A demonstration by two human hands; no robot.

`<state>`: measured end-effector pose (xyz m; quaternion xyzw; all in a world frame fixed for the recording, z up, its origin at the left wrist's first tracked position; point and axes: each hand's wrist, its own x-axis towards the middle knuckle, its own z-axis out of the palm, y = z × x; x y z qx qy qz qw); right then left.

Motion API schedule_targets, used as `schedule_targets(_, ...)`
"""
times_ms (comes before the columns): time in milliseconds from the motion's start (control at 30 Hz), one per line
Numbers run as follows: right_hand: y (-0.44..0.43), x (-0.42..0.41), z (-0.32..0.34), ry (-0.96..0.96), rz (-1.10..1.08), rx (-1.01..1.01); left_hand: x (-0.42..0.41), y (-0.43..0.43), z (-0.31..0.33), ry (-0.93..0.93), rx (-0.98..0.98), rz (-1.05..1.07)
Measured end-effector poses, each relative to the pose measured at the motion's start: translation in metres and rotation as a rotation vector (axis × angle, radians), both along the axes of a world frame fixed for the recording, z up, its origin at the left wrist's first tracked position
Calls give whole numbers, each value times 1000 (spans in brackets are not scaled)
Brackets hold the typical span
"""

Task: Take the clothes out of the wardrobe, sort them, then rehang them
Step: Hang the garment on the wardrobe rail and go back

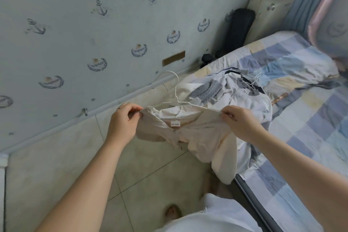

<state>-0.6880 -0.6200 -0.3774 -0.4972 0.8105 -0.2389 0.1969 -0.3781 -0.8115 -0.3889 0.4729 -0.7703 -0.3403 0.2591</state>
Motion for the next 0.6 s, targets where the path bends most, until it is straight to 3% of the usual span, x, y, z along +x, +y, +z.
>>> schedule_targets(333,28,76,41,85,128,-90,101,70,33,69,-83,132)
schedule_targets(600,100,118,81,93,288,-247,165,189,73,83,-252,274)
